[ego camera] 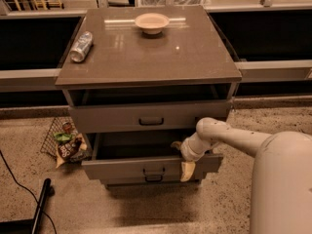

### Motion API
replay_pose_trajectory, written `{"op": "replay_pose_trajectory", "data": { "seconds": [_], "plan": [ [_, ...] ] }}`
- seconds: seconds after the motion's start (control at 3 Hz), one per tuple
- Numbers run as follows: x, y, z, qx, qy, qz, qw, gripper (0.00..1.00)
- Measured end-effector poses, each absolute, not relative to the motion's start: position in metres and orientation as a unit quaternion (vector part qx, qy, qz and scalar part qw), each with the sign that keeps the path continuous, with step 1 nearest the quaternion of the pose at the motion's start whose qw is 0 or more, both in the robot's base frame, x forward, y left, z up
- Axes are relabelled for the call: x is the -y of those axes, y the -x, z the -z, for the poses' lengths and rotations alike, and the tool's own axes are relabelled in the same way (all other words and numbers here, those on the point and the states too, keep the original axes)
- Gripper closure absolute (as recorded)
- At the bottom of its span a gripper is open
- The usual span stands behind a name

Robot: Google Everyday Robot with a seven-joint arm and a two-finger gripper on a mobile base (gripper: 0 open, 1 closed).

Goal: Open middle drawer

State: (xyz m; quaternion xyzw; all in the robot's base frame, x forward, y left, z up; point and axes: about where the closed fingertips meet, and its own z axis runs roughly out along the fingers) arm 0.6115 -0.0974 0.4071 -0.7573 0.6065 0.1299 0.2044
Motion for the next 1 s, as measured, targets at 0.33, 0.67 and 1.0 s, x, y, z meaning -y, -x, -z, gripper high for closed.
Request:
{"op": "replay_pose_trajectory", "data": {
  "seconds": [0.33, 0.67, 1.0],
  "plan": [
    [0.096, -0.608, -0.404, -0.608, 0.757, -0.135, 0.198, 0.0],
    [0.097, -0.589, -0.399, -0.622, 0.751, -0.149, 0.164, 0.0],
    [0.099, -0.552, -0.399, -0.64, 0.74, -0.163, 0.128, 0.02]
  ]
}}
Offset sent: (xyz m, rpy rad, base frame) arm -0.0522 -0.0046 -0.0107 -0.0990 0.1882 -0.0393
